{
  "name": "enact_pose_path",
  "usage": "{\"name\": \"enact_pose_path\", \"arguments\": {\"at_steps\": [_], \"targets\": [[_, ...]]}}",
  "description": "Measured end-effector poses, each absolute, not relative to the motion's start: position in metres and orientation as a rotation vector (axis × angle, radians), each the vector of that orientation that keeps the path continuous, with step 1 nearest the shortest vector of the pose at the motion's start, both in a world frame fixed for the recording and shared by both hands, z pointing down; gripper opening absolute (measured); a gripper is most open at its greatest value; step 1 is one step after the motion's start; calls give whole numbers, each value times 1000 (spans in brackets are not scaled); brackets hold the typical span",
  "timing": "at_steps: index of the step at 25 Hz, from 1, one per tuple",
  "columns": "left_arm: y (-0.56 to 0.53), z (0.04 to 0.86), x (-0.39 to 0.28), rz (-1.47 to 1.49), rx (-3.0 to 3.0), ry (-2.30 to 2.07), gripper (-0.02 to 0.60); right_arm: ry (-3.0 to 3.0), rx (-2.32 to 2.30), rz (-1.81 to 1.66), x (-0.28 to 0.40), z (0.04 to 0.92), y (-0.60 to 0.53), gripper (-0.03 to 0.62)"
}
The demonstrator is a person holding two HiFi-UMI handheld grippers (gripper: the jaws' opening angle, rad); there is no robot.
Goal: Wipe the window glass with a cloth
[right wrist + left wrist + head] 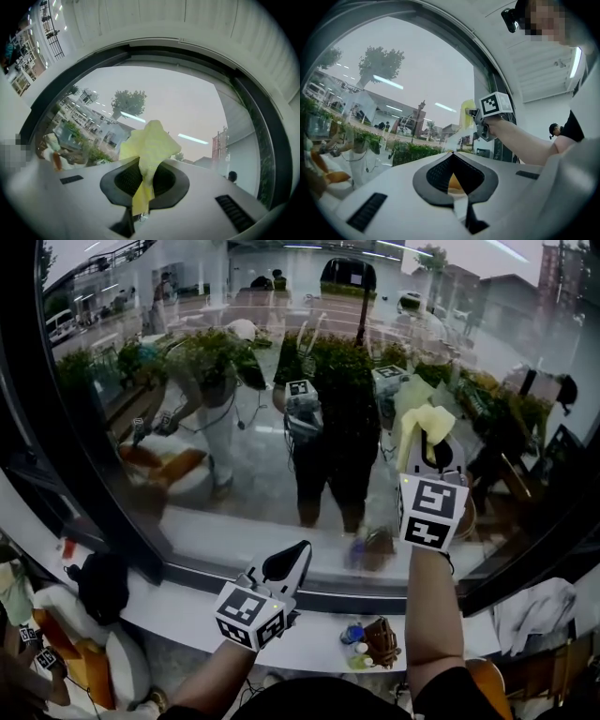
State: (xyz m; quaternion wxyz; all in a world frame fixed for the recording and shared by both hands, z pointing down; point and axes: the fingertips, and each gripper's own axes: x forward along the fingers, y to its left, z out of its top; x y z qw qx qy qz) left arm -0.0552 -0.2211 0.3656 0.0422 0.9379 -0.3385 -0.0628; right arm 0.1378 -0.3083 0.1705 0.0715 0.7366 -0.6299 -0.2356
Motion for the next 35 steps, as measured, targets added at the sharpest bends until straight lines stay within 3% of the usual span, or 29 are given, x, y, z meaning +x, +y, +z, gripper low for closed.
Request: {"name": "enact_pose_path", "arguments": {"at_steps": [12,30,35], "targets": [[-242,374,-167,-184,2850,-1089,8,-1968,2169,-699,11,179,-342,43],[-254,385,-244,-198,2798,-1179,8,-2157,1987,-661,-128,211,-377,43],[-255,384,-248,-195,2796,-1182,8,-2172,1973,-655,-135,213,-379,43]]}}
